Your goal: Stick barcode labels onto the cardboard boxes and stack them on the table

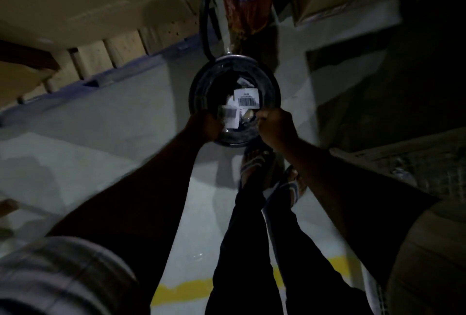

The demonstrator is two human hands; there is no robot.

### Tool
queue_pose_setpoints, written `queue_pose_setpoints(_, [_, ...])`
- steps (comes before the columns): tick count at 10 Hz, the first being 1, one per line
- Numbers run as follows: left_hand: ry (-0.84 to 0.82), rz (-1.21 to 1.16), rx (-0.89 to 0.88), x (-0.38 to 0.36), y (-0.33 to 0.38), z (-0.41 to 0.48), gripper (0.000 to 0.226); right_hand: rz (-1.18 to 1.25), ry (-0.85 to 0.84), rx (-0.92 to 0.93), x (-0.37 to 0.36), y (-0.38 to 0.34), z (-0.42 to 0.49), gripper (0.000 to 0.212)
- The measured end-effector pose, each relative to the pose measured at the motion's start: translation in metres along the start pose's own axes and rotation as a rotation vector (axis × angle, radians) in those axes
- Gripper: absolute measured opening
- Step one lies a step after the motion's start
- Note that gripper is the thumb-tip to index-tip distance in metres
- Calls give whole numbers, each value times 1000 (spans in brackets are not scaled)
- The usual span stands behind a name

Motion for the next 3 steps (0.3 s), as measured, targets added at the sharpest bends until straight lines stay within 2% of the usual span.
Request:
queue_pose_setpoints(1, [40, 10, 26, 10, 6, -11, 39, -1, -3, -6, 7, 7, -8, 27])
queue_pose_setpoints(2, [101, 3, -61, 31, 33, -30, 43, -100, 29, 84, 37, -7, -25, 21])
queue_pose_setpoints(3, [90, 34, -186, 46, 71, -57, 55, -146, 186, 186, 101, -32, -43, 18])
Point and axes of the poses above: each hand's wrist, its own z-axis towards the middle knuckle, its own x-axis out of the back of the hand, y = z × x, the point moved 10 cm from there along z, towards the middle knuckle, and after that the axes turned 11 degrees about -z, right-handed, at the moved point
